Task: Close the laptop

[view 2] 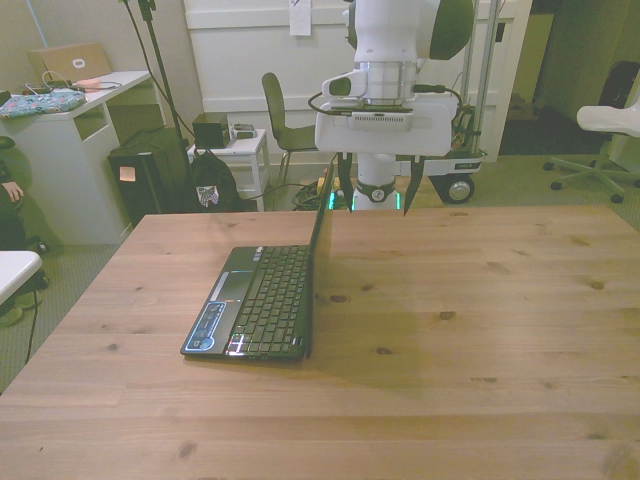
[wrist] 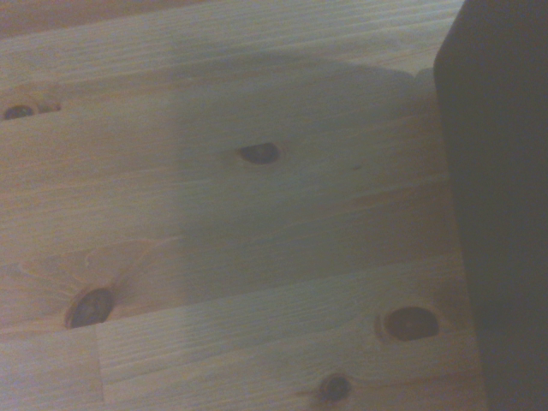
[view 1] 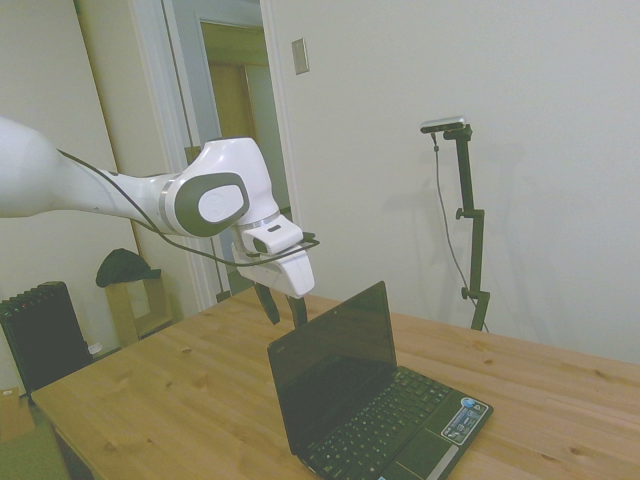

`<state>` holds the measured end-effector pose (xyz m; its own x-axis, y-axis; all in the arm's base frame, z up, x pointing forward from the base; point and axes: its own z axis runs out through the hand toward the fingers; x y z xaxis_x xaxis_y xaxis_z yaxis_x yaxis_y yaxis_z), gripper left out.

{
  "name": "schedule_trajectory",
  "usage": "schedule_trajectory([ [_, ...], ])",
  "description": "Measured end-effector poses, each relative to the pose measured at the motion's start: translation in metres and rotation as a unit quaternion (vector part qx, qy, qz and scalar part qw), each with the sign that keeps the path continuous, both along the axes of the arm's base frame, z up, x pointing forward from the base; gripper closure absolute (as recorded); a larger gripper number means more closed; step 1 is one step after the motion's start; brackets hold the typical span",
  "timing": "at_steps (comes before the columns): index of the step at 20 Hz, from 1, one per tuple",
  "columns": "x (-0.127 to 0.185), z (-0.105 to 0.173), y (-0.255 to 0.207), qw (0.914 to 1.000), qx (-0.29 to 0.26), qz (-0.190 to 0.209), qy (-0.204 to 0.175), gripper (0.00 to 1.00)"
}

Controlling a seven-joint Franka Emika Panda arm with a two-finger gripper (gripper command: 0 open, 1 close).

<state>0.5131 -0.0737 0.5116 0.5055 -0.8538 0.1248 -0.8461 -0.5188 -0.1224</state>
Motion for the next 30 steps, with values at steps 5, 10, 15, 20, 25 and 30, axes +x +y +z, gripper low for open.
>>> schedule_trajectory([
  [5,-0.004,0.001,-0.010,0.9999,0.002,-0.009,0.005,1.00],
  [10,-0.006,0.001,-0.014,0.9999,0.003,-0.013,0.008,1.00],
  [15,-0.009,0.001,-0.018,0.9998,0.004,-0.017,0.010,1.00],
  [20,-0.016,0.007,-0.026,0.9996,0.005,-0.026,0.007,1.00],
  [25,-0.021,0.005,-0.048,0.9992,0.007,-0.039,0.009,1.00],
  [30,-0.028,0.004,-0.088,0.9986,0.007,-0.052,0.009,1.00],
])
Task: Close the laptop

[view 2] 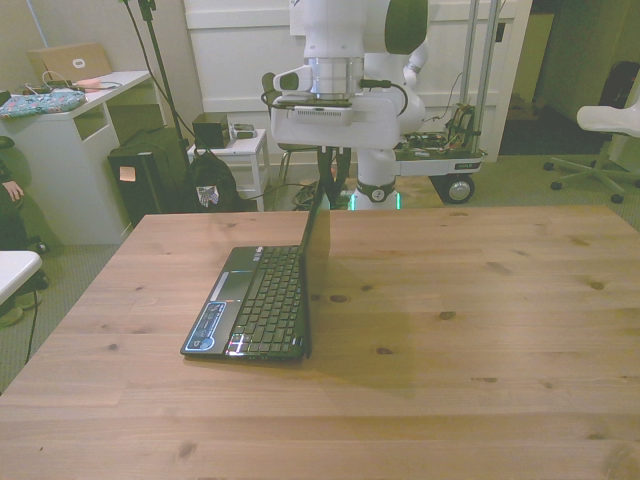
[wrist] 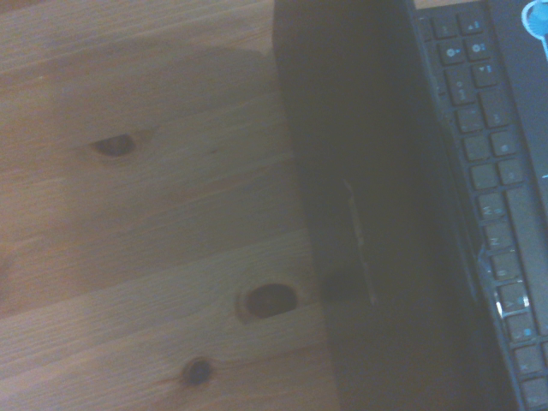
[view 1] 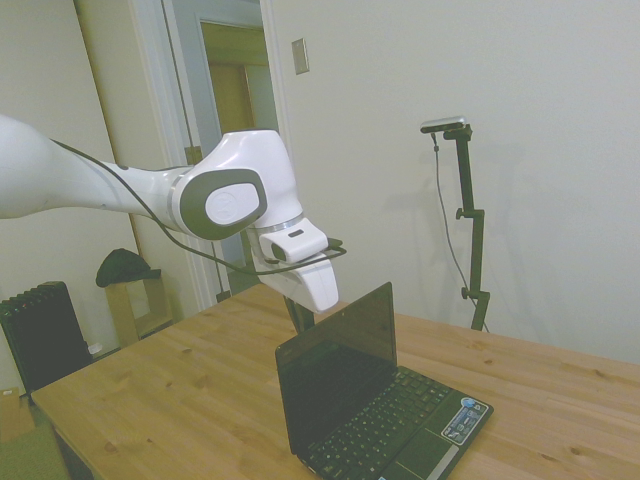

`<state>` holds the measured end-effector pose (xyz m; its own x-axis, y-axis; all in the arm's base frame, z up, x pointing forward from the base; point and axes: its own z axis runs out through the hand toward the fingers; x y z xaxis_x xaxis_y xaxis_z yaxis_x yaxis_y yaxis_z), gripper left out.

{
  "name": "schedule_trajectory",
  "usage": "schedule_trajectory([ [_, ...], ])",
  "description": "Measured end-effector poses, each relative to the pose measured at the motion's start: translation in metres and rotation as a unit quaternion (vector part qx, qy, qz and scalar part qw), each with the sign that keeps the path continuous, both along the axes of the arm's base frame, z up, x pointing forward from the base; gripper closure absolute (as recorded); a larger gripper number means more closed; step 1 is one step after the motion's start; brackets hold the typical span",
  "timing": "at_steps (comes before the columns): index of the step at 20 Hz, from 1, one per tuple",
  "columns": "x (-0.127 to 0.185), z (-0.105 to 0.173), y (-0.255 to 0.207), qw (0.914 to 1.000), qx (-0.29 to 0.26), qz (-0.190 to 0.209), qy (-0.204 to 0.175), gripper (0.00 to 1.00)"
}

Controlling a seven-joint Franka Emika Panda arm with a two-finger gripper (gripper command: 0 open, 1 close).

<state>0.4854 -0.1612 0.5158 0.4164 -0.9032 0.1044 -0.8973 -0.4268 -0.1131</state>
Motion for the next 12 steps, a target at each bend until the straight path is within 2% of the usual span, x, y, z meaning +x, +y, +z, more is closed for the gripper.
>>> schedule_trajectory([
  [5,-0.009,-0.022,-0.073,0.9998,-0.004,-0.016,0.011,1.00],
  [9,-0.018,-0.060,-0.126,0.9992,-0.009,-0.026,0.028,1.00],
  [12,-0.023,-0.089,-0.148,0.9986,-0.010,-0.030,0.042,1.00],
])
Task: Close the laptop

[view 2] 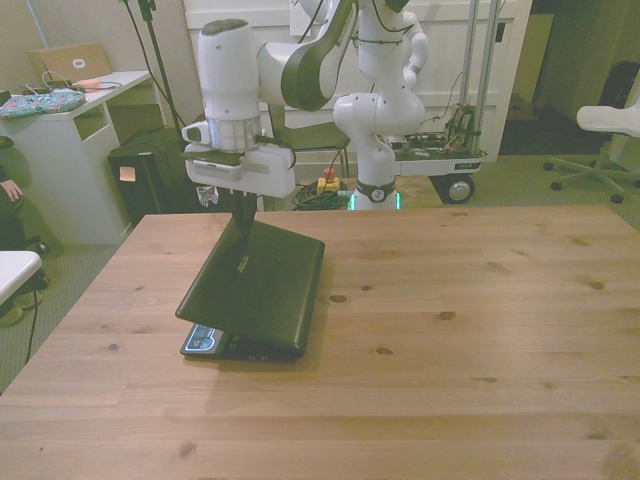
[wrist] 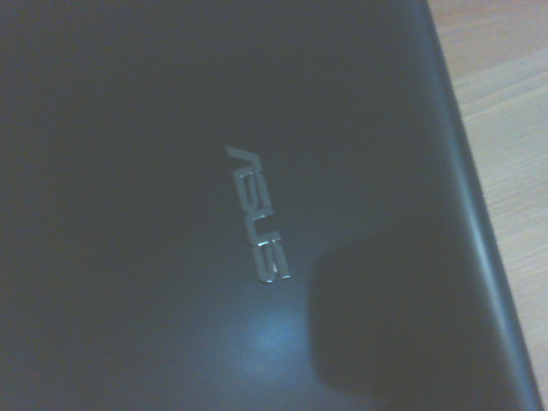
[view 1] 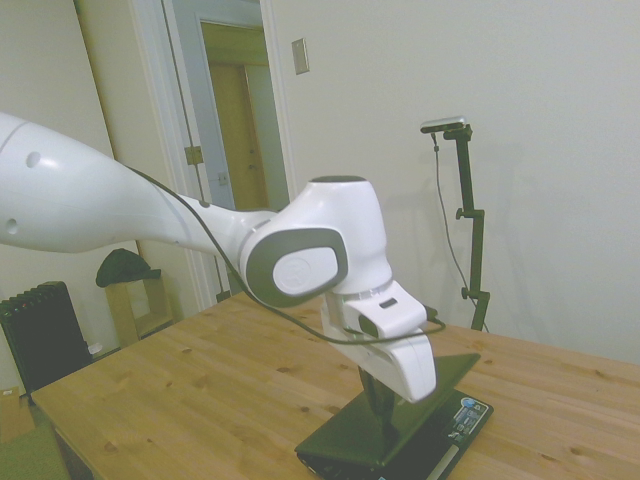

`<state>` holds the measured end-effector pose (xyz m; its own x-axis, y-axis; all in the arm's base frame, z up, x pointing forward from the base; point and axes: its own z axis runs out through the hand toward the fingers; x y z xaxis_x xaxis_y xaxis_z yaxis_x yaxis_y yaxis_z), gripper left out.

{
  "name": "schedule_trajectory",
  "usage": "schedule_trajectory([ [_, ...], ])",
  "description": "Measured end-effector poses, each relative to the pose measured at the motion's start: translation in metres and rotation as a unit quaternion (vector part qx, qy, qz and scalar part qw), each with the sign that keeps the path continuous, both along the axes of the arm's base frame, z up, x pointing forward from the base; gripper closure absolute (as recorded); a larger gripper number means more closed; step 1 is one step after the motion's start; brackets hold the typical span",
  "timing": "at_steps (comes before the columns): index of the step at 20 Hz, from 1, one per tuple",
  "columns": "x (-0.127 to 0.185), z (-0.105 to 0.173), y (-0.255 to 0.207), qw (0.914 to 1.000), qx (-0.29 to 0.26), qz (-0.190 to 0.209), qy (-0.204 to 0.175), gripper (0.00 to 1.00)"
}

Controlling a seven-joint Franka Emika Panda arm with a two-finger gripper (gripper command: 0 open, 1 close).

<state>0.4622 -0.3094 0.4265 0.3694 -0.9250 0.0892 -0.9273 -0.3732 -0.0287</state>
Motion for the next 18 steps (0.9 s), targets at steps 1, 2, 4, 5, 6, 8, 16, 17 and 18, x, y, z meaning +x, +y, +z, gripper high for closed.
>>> schedule_trajectory([
  [1,-0.001,-0.009,-0.004,1.0000,0.001,-0.001,0.005,1.00],
  [2,-0.002,-0.015,-0.007,1.0000,0.001,-0.003,0.008,1.00],
  [4,-0.002,-0.025,-0.011,0.9999,0.002,-0.005,0.015,1.00],
  [5,-0.002,-0.029,-0.012,0.9998,0.002,-0.006,0.016,1.00],
  [6,-0.002,-0.032,-0.012,0.9998,0.002,-0.006,0.017,1.00],
  [8,-0.001,-0.034,-0.012,0.9998,0.002,-0.006,0.018,1.00],
  [16,0.026,0.046,0.083,0.9981,0.008,0.053,-0.030,1.00],
  [17,0.030,0.058,0.106,0.9975,0.012,0.061,-0.035,1.00],
  [18,0.034,0.067,0.129,0.9968,0.016,0.068,-0.040,1.00],
])
